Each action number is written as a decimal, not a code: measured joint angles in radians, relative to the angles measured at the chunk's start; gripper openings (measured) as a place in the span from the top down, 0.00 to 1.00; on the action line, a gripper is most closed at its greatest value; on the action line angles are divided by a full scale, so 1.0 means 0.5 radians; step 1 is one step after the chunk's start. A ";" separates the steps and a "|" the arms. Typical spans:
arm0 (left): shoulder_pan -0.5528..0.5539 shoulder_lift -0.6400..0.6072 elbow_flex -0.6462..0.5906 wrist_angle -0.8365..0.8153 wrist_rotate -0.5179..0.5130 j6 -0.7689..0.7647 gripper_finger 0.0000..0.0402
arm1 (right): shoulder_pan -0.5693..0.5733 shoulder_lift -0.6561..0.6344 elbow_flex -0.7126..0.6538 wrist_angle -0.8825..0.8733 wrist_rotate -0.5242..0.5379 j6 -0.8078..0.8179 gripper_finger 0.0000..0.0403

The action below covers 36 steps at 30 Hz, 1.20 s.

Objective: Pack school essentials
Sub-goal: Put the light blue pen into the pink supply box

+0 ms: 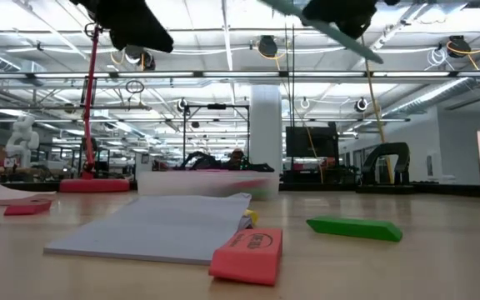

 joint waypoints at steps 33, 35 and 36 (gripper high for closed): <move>-0.062 1.307 0.060 2.546 0.328 0.544 0.31 | 0.001 -0.477 -0.888 1.796 0.110 -0.577 0.95; -0.065 1.376 0.137 2.551 0.329 0.540 0.31 | 0.000 -0.477 -0.888 1.798 0.111 -0.587 0.95; -0.070 1.408 0.173 2.553 0.329 0.541 0.31 | 0.000 -0.476 -0.888 1.798 0.111 -0.594 0.95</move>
